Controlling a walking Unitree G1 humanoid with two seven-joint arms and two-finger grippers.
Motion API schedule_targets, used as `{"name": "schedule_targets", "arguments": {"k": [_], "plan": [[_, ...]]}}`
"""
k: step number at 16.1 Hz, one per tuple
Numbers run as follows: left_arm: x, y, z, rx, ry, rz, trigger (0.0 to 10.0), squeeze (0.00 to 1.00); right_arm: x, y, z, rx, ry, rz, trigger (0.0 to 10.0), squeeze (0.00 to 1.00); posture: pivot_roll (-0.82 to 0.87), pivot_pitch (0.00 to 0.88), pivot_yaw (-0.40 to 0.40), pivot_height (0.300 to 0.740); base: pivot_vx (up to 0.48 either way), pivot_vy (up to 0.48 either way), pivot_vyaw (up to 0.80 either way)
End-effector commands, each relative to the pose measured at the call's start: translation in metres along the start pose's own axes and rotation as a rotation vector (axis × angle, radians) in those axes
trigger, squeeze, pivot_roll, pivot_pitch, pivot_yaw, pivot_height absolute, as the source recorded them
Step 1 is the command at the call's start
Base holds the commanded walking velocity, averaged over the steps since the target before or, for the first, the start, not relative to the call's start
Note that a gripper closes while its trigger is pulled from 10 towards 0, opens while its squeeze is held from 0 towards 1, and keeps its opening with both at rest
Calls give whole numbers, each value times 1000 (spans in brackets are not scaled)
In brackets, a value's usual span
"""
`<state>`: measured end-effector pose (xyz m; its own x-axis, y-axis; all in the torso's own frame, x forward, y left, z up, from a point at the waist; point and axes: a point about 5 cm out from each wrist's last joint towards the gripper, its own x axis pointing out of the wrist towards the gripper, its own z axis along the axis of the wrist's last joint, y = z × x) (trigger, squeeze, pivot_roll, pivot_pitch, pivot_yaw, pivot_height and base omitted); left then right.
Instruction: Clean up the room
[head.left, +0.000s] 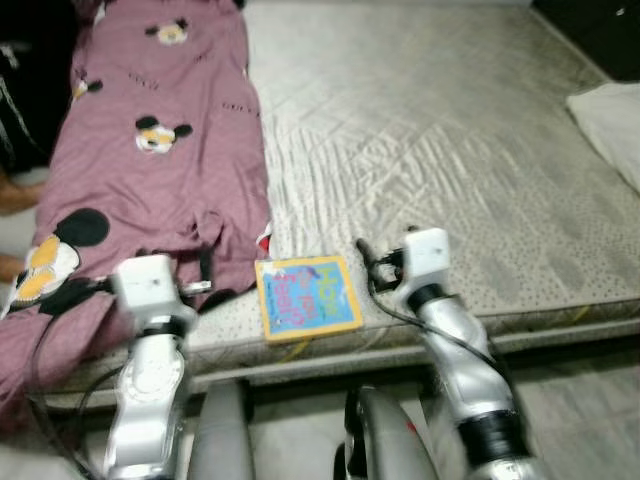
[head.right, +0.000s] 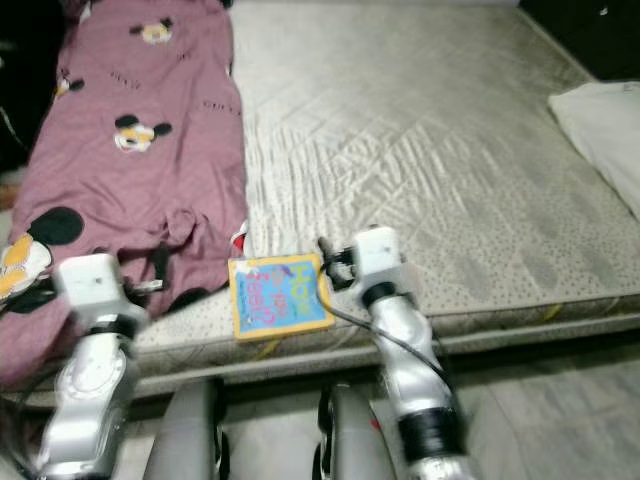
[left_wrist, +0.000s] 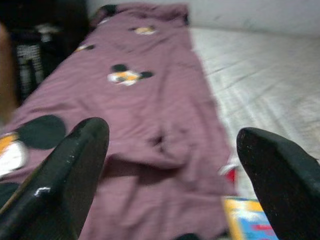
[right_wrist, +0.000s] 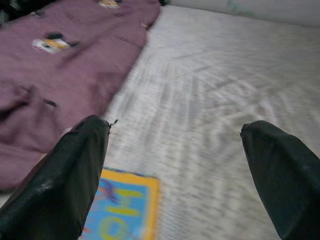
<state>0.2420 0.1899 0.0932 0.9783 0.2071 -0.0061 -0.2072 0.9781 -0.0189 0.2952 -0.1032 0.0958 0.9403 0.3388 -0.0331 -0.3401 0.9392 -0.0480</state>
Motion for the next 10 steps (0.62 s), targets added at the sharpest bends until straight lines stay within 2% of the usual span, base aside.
{"name": "schedule_targets", "arguments": {"k": [1, 4, 10], "plan": [[0, -8, 2, -17, -4, -14, 10000, 0, -4, -11, -4, -13, 21, -31, 10000, 0, -19, 136, -41, 626, 0, 0, 0], [0, -8, 2, -14, -1, -12, 10000, 0, -4, -11, -4, -13, 20, -27, 10000, 0, -19, 136, -41, 626, 0, 0, 0], [3, -6, 1, -31, 13, -1, 10000, 0, -4, -10, -4, -7, 19, -25, 10000, 0, -21, 142, -42, 556, 0, 0, 0]]}}
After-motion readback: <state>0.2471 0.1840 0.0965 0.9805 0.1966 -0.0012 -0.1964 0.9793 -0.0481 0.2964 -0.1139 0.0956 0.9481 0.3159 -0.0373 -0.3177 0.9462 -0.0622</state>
